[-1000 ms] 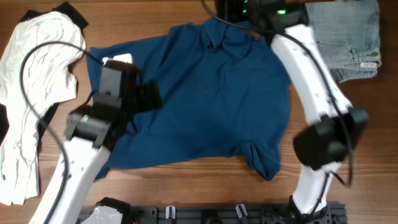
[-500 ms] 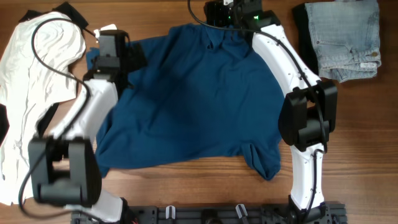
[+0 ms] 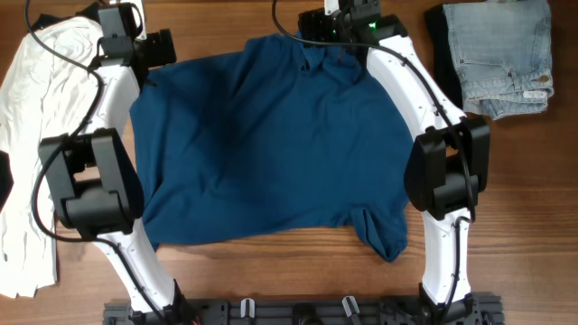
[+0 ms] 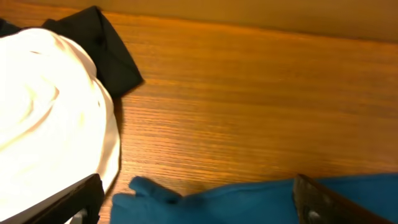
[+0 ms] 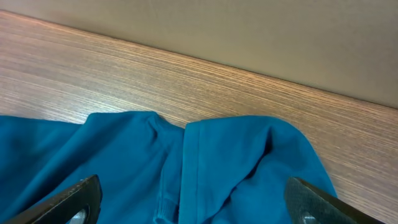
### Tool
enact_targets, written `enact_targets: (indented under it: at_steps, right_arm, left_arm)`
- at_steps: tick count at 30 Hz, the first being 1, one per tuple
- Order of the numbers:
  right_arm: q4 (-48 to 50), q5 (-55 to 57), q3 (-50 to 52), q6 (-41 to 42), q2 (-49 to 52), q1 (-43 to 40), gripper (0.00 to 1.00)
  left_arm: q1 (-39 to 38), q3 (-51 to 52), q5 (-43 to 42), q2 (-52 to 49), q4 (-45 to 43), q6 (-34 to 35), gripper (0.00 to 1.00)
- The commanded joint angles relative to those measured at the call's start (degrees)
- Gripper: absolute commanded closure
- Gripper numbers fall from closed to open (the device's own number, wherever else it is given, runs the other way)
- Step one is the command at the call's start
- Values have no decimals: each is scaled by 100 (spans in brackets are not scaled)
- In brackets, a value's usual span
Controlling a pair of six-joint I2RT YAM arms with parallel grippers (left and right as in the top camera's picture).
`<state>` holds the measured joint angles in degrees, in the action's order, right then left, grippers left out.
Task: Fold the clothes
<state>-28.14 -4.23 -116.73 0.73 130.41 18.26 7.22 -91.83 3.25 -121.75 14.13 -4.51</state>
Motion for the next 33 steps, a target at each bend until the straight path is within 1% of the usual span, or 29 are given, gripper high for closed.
enact_targets:
  at_steps: [1, 6, 11, 15, 19, 21, 23, 25, 27, 31, 33]
  right_arm:
    - [-9, 39, -55, -81, 151, -20, 6]
    - [-15, 37, -55, -79, 151, -20, 6]
    - [-20, 39, -55, -85, 151, -20, 6]
    - [-13, 39, -55, -203, 151, -20, 6]
    - [-11, 37, -55, -223, 151, -20, 6]
    - [2, 37, -55, -219, 151, -20, 6]
    - [22, 39, -55, -221, 151, -26, 6]
    - [24, 37, -55, -221, 151, -26, 6]
    - [24, 37, -55, -219, 151, -31, 6]
    - [9, 37, -55, -214, 151, -31, 6]
    - [2, 37, -55, -214, 151, -31, 6]
  left_arm:
    - [212, -48, -68, -409, 46, -409, 7]
    - [343, -48, -133, -555, 9, -411, 8]
    - [339, -48, -444, -839, -44, -400, 9]
    - [313, -48, -494, -968, -70, -363, 11]
    - [345, -48, -470, -1029, -87, -166, 13]
    - [356, -48, -448, -1029, -136, -55, 17]
    - [354, -48, -448, -1029, -221, 55, 25]
    - [354, -48, -452, -1029, -275, 293, 29]
    - [350, -42, -452, -1043, -280, 551, 30]
    - [339, -42, -472, -1252, -295, 654, 27]
    - [341, -42, -463, -1370, -308, 654, 27]
